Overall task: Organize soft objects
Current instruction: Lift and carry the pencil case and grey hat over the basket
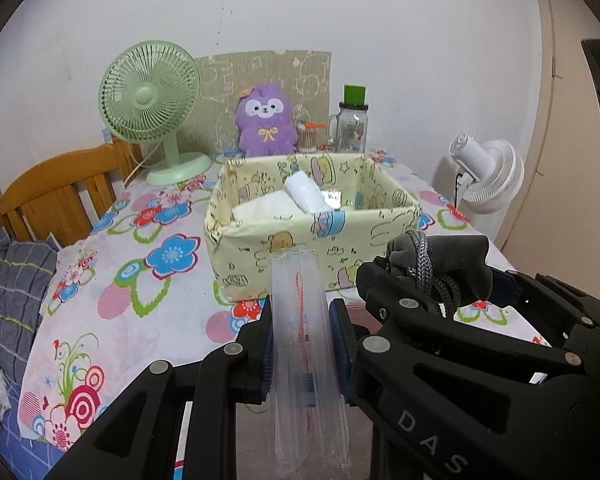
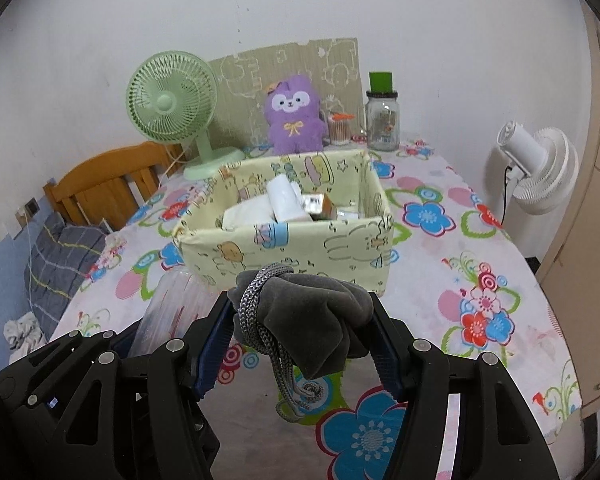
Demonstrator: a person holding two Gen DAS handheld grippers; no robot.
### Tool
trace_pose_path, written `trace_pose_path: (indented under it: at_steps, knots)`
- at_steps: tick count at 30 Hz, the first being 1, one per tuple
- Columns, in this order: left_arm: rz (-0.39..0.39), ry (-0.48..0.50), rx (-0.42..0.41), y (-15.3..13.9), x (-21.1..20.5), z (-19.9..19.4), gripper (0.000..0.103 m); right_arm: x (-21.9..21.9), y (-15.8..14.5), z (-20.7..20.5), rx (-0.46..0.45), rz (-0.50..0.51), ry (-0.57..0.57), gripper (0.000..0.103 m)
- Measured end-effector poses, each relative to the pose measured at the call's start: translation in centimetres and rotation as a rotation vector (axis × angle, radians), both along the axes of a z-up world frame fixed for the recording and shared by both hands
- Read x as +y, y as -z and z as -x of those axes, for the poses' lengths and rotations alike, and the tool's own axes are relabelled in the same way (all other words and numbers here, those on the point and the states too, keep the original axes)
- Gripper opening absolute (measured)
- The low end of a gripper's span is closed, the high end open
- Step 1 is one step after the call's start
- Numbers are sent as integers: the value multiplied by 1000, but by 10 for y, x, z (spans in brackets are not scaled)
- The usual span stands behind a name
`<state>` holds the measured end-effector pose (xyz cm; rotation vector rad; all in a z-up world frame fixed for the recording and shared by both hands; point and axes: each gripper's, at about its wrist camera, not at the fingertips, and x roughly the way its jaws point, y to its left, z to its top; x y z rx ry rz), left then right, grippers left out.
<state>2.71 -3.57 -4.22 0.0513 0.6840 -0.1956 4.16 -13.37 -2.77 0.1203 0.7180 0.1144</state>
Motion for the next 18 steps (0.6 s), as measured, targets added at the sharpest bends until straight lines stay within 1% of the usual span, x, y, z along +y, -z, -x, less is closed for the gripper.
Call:
trace_pose_path:
  at_steps: [18]
  knots:
    - [9,5,-69,-38,1,9,24,1,-40,9,-68,5,8,66]
